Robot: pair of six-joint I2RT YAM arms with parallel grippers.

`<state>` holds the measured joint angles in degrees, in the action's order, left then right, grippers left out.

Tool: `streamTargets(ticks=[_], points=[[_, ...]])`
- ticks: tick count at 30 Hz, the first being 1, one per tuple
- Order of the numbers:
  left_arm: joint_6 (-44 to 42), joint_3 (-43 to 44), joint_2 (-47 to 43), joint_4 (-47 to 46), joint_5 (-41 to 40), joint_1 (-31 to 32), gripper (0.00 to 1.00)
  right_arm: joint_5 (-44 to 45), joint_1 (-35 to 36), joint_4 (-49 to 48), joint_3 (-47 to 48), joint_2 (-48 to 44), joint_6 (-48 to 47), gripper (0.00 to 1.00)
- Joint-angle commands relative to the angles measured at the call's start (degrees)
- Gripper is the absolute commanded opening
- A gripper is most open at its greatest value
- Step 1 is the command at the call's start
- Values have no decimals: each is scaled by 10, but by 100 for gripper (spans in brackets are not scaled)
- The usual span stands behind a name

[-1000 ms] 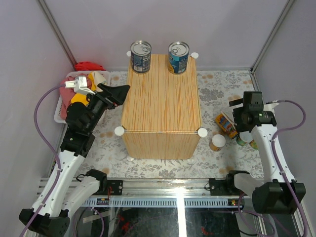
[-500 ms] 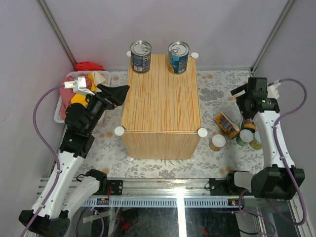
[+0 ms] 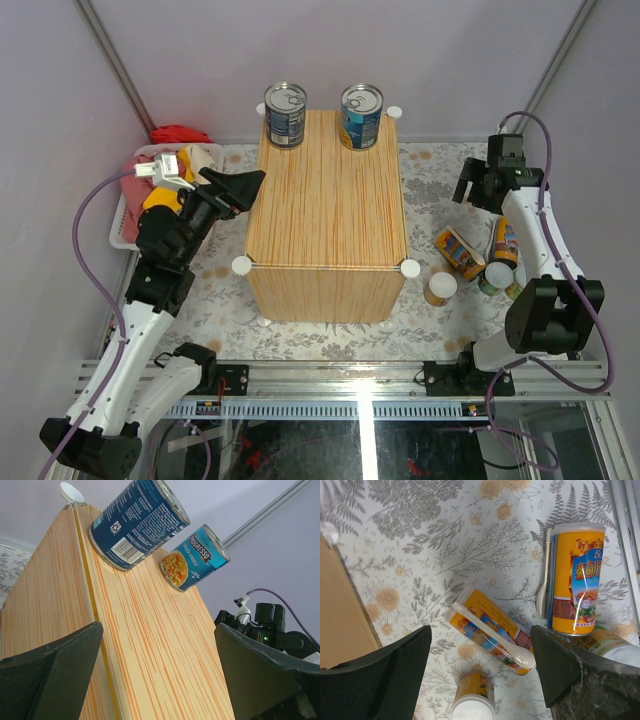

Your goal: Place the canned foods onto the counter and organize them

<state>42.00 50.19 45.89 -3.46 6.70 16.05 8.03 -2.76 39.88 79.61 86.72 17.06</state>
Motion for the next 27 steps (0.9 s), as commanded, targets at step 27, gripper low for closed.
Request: streamTargets(ticks=[27], points=[[12, -37, -52, -67, -4, -3, 97, 108, 149, 36, -89, 31, -156, 100]])
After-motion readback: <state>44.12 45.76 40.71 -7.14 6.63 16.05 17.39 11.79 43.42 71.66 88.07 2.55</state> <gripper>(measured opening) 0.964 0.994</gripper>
